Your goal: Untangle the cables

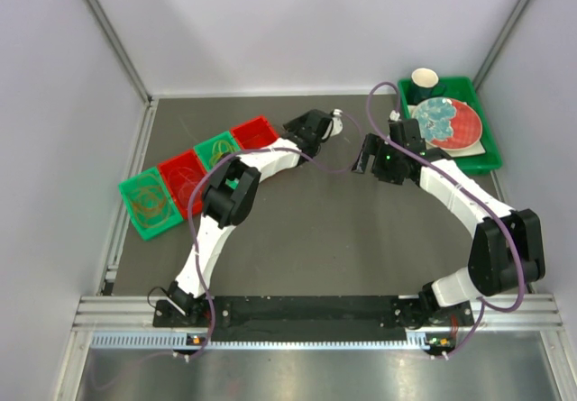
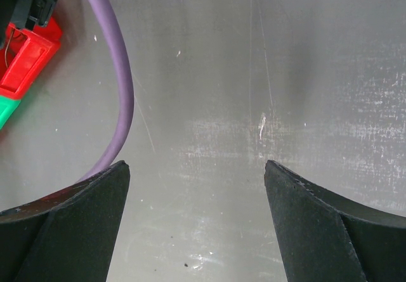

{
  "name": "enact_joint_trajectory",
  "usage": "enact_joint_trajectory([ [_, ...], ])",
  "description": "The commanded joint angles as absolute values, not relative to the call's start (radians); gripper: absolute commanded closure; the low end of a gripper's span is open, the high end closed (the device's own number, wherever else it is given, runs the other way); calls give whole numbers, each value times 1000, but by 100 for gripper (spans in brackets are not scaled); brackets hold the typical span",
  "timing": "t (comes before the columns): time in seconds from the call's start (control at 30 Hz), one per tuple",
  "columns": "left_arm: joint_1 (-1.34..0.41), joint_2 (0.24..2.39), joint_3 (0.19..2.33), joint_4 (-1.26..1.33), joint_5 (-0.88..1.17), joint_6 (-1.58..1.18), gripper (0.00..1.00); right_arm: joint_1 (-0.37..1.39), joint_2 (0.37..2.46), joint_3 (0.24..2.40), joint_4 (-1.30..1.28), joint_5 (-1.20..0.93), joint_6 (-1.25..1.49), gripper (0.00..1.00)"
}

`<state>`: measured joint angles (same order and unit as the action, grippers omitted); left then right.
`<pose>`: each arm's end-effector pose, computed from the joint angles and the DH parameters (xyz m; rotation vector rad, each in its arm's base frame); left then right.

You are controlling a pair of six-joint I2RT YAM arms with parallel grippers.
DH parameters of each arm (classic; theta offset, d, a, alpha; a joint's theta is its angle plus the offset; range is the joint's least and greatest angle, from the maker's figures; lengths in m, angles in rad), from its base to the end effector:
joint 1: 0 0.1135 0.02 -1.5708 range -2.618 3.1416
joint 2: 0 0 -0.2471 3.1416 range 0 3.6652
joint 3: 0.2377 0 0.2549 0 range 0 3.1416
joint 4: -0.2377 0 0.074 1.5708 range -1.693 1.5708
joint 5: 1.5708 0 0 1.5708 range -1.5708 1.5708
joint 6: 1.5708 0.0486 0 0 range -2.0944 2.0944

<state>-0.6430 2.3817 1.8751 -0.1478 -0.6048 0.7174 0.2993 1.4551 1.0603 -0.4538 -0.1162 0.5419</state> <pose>0.4450 -0.2989 0.1466 1.0970 1.8829 0.7110 0.3080 0.1009 0.2273 0.2460 2.4677 0.5140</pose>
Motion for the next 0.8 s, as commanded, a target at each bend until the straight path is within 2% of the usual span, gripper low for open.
enact_joint_trajectory([
  [0.0,-637,2369,1850,-121,-623,721,39,311,1447,1065,-425,-121,531,14],
  [0.27,-632,2329,1804,-141,-601,701,37,311,1451,1066,-416,-130,537,14],
  [0.77,-632,2419,1822,60,-695,807,37,311,1460,1068,-422,-129,531,14],
])
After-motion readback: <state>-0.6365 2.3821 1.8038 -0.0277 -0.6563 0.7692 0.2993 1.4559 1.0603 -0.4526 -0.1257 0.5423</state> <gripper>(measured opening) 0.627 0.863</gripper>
